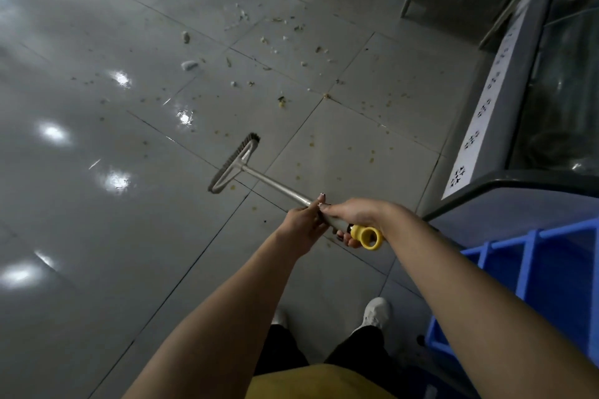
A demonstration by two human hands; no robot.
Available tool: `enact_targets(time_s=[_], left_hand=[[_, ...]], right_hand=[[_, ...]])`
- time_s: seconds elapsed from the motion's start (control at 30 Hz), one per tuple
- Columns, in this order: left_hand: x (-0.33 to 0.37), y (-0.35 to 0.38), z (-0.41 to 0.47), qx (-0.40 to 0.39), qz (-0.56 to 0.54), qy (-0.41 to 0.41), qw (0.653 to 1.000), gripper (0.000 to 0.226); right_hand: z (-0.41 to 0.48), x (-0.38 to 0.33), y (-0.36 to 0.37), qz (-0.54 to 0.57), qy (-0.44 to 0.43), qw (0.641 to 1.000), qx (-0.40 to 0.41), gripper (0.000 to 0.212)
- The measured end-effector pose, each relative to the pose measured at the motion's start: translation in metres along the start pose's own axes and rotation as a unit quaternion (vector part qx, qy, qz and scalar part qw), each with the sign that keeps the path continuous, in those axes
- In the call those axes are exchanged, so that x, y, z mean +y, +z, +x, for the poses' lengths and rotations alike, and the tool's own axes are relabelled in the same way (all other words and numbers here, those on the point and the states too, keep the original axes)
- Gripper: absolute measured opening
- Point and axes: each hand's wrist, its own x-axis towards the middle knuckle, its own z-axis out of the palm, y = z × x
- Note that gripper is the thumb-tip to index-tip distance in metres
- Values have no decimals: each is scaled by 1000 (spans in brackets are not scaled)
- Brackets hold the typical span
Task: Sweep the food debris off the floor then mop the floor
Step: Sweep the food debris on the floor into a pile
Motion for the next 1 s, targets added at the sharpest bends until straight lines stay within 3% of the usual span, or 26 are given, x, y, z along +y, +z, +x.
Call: enact_targets(time_s=[0.23, 0.4, 0.57, 0.83, 1.0], left_hand=[[51, -60, -11, 27, 17, 33, 999, 28], [97, -86, -15, 13, 0, 72, 997, 30], [162, -109, 1, 23, 17, 95, 995, 30], [283, -132, 49, 32, -39, 103, 993, 32], [357, -146, 70, 21, -69, 106, 992, 31]], right_hand=[[16, -55, 54, -10, -4, 1000, -9, 56], [26, -109, 73, 74, -13, 996, -57, 30], [58, -176, 81, 80, -6, 992, -98, 25], [124, -312, 73, -4, 32, 992, -121, 41], [154, -393, 73, -42, -2, 993, -110, 35]])
